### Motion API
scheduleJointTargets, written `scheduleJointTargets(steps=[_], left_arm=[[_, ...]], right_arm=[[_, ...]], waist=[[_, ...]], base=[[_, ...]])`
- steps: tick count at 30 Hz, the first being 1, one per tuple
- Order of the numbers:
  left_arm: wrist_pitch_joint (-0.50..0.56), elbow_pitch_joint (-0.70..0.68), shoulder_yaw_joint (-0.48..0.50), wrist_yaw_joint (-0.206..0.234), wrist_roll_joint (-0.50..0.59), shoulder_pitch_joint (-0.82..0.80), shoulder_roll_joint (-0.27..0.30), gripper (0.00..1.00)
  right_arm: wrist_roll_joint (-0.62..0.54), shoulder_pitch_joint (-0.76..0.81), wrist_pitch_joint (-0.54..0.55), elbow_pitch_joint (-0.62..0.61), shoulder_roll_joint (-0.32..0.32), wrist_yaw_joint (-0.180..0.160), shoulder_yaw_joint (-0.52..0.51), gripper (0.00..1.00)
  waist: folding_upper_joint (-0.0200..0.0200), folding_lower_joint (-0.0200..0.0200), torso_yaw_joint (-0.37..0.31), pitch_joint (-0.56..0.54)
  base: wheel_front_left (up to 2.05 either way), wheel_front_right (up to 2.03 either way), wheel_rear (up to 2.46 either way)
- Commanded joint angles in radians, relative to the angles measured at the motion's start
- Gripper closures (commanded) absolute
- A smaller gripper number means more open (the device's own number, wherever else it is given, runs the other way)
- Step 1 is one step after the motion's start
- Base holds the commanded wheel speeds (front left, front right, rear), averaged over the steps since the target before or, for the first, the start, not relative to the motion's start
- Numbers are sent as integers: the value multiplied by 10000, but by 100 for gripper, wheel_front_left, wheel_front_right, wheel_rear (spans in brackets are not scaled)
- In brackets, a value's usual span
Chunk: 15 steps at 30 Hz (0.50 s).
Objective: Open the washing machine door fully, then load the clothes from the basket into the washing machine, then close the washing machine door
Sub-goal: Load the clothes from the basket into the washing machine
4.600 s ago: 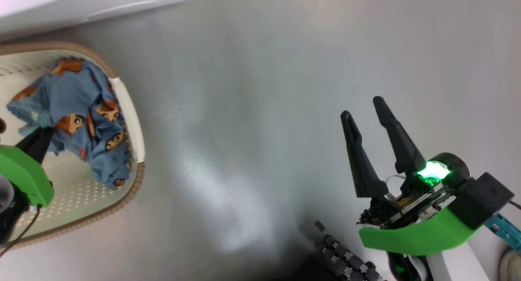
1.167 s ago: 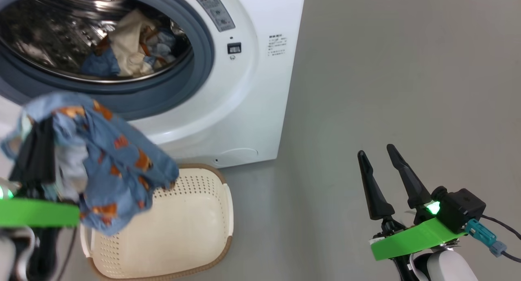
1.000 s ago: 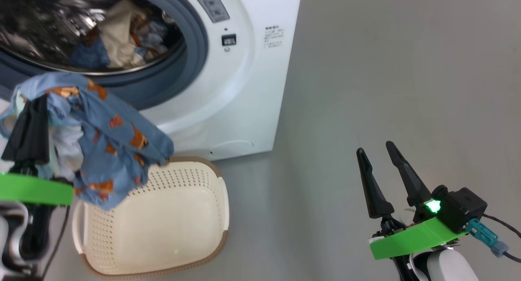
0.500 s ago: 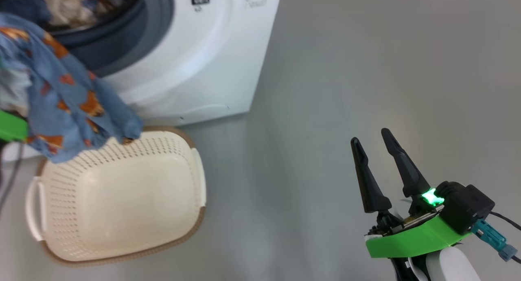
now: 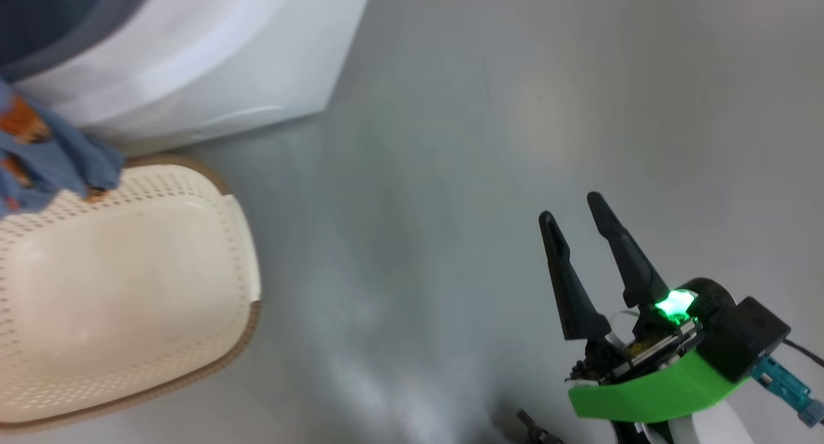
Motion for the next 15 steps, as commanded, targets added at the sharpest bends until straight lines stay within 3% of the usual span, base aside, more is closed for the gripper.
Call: scheduleJointTargets(steps=[1, 12, 13, 14, 15], left_arm=[[-23, -269, 314, -24, -86, -533, 621, 100], [-527, -323, 709, -24, 152, -1399, 596, 98], [-439, -208, 626, -24, 147, -1351, 565, 59], [-258, -65, 539, -24, 106, -1303, 531, 0], [-78, 59, 447, -24, 99, -1282, 514, 0]], right_arm=[[33, 383, -48, -309, -41, 16, 278, 0], [10, 437, -48, -408, -41, 16, 374, 0], [7, 429, -48, -396, -41, 16, 395, 0], [5, 419, -48, -379, -41, 16, 412, 0], [7, 408, -48, -364, -41, 16, 422, 0]], waist=[[-1, 0, -586, 638], [-1, 0, -732, 754], [-1, 0, -716, 740], [-1, 0, -697, 722], [-1, 0, -674, 710]], base=[[0, 0, 0], [0, 0, 0], [0, 0, 0], [0, 0, 0], [0, 0, 0]])
